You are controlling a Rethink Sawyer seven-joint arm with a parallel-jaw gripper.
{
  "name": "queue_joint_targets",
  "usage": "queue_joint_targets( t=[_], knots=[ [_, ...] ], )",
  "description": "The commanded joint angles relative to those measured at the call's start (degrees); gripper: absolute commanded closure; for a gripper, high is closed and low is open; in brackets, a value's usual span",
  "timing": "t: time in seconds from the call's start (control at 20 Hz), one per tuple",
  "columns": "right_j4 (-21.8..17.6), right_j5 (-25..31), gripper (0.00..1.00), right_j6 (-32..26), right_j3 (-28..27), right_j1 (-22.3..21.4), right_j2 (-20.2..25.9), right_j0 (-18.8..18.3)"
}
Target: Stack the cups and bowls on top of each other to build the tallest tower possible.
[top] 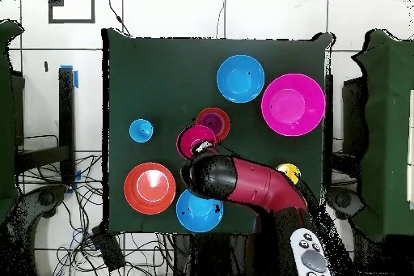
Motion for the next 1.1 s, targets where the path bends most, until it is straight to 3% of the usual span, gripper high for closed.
queue_joint_targets(
  t=[0.05,0.5,0.75,1.1],
  knots=[
    [0.15,-7.2,1.0,3.96,0.12,1.47,2.23,-2.28],
    [-3.98,-22.32,1.0,2.7,1.46,7.33,8.53,-9.98],
    [-5.3,-27.08,1.0,3.45,1.38,8.5,9.55,-10.83],
    [-4.61,-30.48,1.0,4.98,1.84,8.56,8.24,-9.16]
  ],
)
